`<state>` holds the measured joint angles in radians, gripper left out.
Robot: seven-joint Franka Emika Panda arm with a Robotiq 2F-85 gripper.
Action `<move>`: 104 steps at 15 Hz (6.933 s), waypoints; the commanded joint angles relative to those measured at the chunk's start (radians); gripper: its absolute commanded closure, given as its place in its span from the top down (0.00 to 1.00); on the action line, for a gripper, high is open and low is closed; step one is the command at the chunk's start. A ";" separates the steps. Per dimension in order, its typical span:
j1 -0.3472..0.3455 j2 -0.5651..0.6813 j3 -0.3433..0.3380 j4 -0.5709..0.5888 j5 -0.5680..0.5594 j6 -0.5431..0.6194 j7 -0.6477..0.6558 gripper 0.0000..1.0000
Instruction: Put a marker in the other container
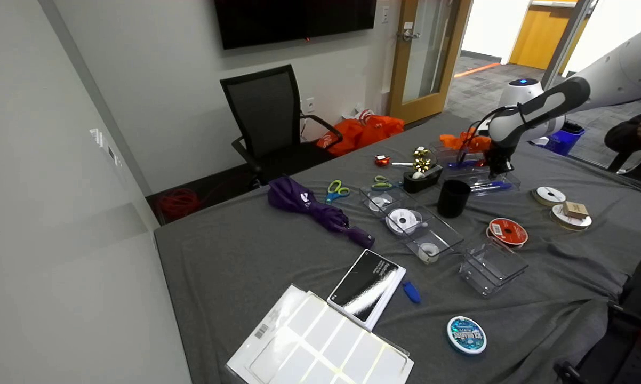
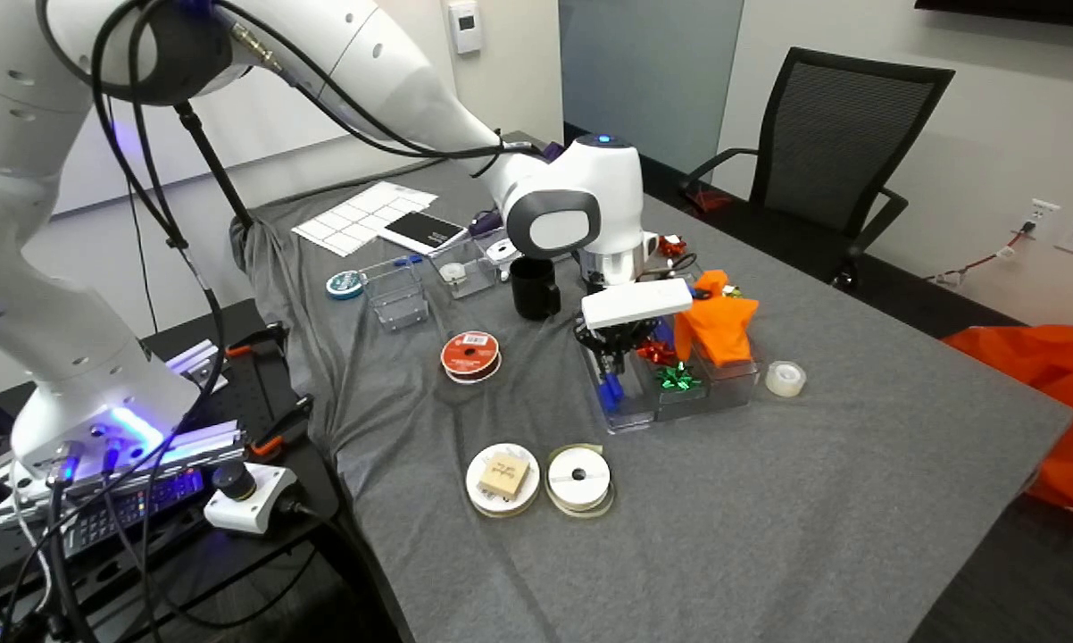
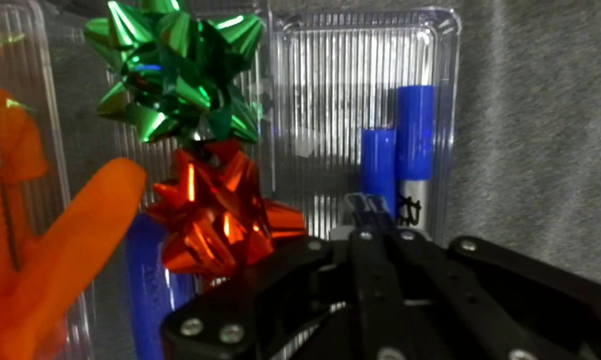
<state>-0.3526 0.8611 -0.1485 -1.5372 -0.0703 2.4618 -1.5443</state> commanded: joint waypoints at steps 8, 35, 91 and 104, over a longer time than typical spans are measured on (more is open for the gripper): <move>-0.037 -0.016 0.044 -0.023 -0.017 0.005 -0.013 0.07; -0.050 -0.007 0.045 -0.026 -0.021 0.009 -0.029 0.39; -0.102 -0.052 0.070 -0.141 -0.070 -0.016 -0.170 0.00; -0.128 -0.138 0.079 -0.257 -0.039 0.090 -0.185 0.00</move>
<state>-0.4480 0.7768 -0.0958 -1.7187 -0.1314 2.4990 -1.6856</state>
